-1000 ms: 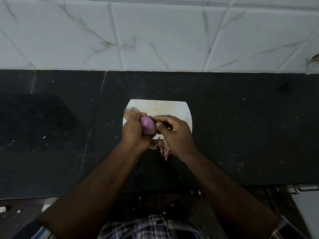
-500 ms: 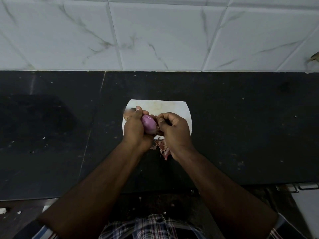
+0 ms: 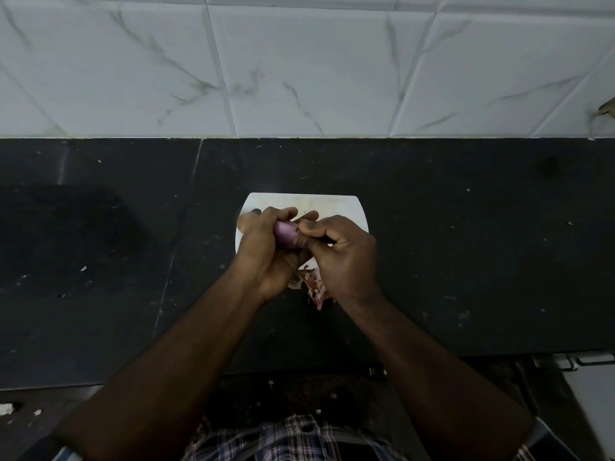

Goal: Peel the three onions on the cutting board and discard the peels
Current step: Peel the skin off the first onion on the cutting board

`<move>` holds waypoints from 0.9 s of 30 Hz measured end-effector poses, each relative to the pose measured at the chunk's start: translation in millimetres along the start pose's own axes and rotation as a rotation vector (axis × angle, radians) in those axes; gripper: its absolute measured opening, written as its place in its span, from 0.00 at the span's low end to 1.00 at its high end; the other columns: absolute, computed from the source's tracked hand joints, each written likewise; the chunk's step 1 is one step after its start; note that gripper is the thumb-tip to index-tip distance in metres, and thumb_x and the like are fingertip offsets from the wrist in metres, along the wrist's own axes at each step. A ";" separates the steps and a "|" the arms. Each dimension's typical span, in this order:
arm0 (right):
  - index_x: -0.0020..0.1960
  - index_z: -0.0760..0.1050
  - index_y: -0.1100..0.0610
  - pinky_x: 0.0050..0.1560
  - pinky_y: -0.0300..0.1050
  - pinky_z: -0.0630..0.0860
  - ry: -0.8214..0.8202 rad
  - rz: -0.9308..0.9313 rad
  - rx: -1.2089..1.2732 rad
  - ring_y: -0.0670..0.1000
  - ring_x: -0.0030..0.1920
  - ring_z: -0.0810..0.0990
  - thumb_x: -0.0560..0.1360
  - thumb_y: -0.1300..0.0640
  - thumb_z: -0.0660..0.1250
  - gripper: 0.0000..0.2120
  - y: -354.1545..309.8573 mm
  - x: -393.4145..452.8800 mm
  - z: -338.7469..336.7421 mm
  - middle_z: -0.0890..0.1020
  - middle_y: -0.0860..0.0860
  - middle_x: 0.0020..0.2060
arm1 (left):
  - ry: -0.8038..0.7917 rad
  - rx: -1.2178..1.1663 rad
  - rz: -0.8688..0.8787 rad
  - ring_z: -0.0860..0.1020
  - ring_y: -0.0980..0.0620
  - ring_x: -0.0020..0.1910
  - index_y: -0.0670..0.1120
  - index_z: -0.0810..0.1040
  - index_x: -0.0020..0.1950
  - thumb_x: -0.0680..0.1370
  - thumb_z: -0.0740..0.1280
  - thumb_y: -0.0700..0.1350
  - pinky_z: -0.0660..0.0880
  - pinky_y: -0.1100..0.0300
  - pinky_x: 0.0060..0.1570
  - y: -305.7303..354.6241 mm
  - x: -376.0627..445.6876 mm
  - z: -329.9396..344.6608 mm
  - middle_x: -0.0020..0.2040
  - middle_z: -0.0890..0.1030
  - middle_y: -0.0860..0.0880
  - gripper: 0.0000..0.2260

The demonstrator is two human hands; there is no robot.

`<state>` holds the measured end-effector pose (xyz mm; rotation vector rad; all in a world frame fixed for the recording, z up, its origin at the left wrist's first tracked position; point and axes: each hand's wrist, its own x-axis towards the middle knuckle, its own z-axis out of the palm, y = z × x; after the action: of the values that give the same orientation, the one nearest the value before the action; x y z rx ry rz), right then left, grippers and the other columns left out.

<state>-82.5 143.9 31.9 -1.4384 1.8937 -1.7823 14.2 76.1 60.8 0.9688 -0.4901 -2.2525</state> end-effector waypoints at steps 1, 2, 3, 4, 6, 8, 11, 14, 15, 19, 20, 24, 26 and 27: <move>0.45 0.84 0.60 0.49 0.44 0.80 0.037 -0.009 0.009 0.49 0.45 0.84 0.68 0.69 0.76 0.07 -1.9 1.1 0.7 0.85 0.51 0.40 | -0.021 -0.062 0.018 0.85 0.44 0.43 0.42 0.74 0.52 0.81 0.61 0.41 0.83 0.50 0.44 -2.7 -0.8 1.3 0.55 0.83 0.37 0.04; 0.44 0.84 0.60 0.49 0.44 0.80 0.073 0.011 0.034 0.48 0.44 0.84 0.68 0.70 0.75 0.07 -3.2 3.0 0.4 0.85 0.50 0.39 | -0.042 -0.116 0.041 0.85 0.42 0.46 0.42 0.73 0.54 0.82 0.61 0.41 0.83 0.49 0.46 -5.6 -1.7 2.4 0.58 0.83 0.36 0.04; 0.43 0.84 0.60 0.49 0.44 0.80 0.101 0.064 0.067 0.47 0.44 0.84 0.69 0.69 0.75 0.07 -3.7 6.1 -0.6 0.85 0.49 0.39 | -0.065 -0.155 0.061 0.84 0.41 0.51 0.41 0.73 0.56 0.82 0.61 0.40 0.83 0.49 0.49 -7.3 -2.5 2.7 0.61 0.82 0.35 0.05; 0.43 0.84 0.59 0.48 0.45 0.80 0.107 0.141 0.100 0.47 0.43 0.84 0.70 0.68 0.75 0.05 -4.1 9.1 -1.8 0.85 0.49 0.39 | -0.075 -0.164 0.078 0.83 0.39 0.55 0.41 0.73 0.58 0.82 0.60 0.40 0.82 0.47 0.52 -8.2 -2.4 1.1 0.63 0.80 0.35 0.06; 0.44 0.84 0.57 0.45 0.48 0.81 0.068 0.315 0.172 0.46 0.39 0.83 0.72 0.65 0.74 0.05 -5.5 13.0 -5.8 0.85 0.49 0.38 | -0.102 -0.109 0.105 0.79 0.39 0.62 0.40 0.75 0.62 0.83 0.59 0.38 0.79 0.45 0.59 -6.5 -2.1 -4.1 0.67 0.78 0.38 0.10; 0.47 0.83 0.55 0.43 0.46 0.82 0.010 0.470 0.283 0.47 0.39 0.83 0.75 0.66 0.71 0.08 -7.6 13.6 -8.8 0.86 0.51 0.41 | -0.134 -0.007 0.147 0.78 0.41 0.63 0.41 0.76 0.65 0.83 0.57 0.37 0.77 0.46 0.62 -3.4 -1.6 -11.0 0.68 0.78 0.41 0.13; 0.54 0.82 0.56 0.50 0.45 0.82 -0.090 0.658 0.437 0.49 0.47 0.85 0.79 0.66 0.66 0.09 -10.9 12.8 -13.6 0.86 0.53 0.47 | -0.141 0.100 0.194 0.77 0.42 0.63 0.42 0.76 0.66 0.83 0.55 0.35 0.74 0.46 0.65 -2.4 0.2 -20.1 0.69 0.77 0.43 0.16; 0.46 0.84 0.49 0.54 0.47 0.82 -0.187 0.644 0.346 0.49 0.48 0.86 0.76 0.64 0.70 0.10 -10.8 10.4 -16.7 0.87 0.48 0.43 | -0.159 0.192 0.206 0.77 0.42 0.61 0.41 0.75 0.69 0.82 0.56 0.33 0.73 0.45 0.66 -6.0 1.7 -24.1 0.66 0.77 0.44 0.18; 0.44 0.84 0.48 0.54 0.48 0.82 -0.176 0.622 0.299 0.48 0.47 0.86 0.75 0.65 0.72 0.11 -9.5 9.7 -17.7 0.87 0.48 0.42 | -0.171 0.223 0.199 0.78 0.44 0.60 0.42 0.74 0.69 0.82 0.56 0.32 0.74 0.47 0.65 -7.8 1.5 -25.0 0.67 0.77 0.46 0.18; 0.44 0.84 0.51 0.52 0.51 0.83 -0.090 0.486 0.127 0.48 0.46 0.85 0.71 0.68 0.74 0.12 -0.1 11.3 -19.3 0.86 0.48 0.41 | -0.203 0.392 0.084 0.79 0.45 0.62 0.44 0.74 0.71 0.80 0.64 0.34 0.81 0.55 0.55 -17.1 4.2 -33.3 0.70 0.74 0.41 0.19; 0.45 0.84 0.52 0.51 0.51 0.83 -0.096 0.441 0.069 0.48 0.46 0.85 0.71 0.68 0.74 0.11 3.2 11.3 -18.3 0.86 0.48 0.41 | -0.200 0.466 0.078 0.79 0.44 0.60 0.44 0.74 0.70 0.80 0.66 0.36 0.81 0.55 0.53 -18.5 5.1 -34.6 0.70 0.74 0.38 0.18; 0.46 0.83 0.54 0.46 0.47 0.82 -0.054 0.584 0.161 0.47 0.42 0.85 0.74 0.66 0.71 0.08 10.2 4.7 -16.9 0.86 0.51 0.42 | -0.142 0.569 0.165 0.81 0.44 0.56 0.46 0.78 0.65 0.79 0.67 0.37 0.79 0.47 0.55 -21.3 6.5 -34.2 0.66 0.76 0.38 0.15; 0.48 0.84 0.56 0.48 0.46 0.81 -0.134 0.715 0.301 0.48 0.44 0.85 0.77 0.63 0.70 0.05 11.6 2.6 -19.2 0.87 0.53 0.43 | -0.151 0.526 0.196 0.81 0.47 0.54 0.46 0.78 0.63 0.80 0.66 0.34 0.80 0.52 0.51 -21.5 4.3 -32.5 0.62 0.78 0.42 0.14; 0.50 0.84 0.57 0.50 0.49 0.82 -0.201 0.729 0.320 0.49 0.46 0.86 0.77 0.61 0.70 0.05 13.0 1.2 -20.2 0.87 0.52 0.44 | -0.152 0.505 0.206 0.80 0.48 0.53 0.46 0.78 0.62 0.80 0.64 0.34 0.80 0.55 0.50 -21.9 3.8 -32.5 0.60 0.79 0.43 0.13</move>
<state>-103.6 154.4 27.0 -0.6561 1.6290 -1.4237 27.6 86.7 25.3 0.9327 -1.2109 -2.0610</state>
